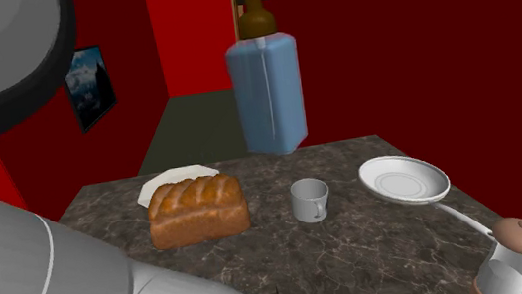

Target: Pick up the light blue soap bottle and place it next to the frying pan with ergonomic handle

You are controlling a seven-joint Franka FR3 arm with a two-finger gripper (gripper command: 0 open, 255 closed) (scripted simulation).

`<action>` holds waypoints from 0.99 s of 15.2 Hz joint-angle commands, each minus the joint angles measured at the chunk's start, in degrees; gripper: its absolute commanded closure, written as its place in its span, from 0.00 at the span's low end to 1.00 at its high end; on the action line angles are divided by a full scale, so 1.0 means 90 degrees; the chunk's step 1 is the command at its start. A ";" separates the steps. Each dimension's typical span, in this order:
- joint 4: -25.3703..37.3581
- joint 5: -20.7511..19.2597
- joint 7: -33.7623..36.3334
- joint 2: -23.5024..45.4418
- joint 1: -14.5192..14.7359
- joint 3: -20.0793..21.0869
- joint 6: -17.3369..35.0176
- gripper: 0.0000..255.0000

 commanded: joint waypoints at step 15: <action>0.1881 -0.0288 -0.2833 0.2021 -0.0423 -0.2325 0.0494 1.00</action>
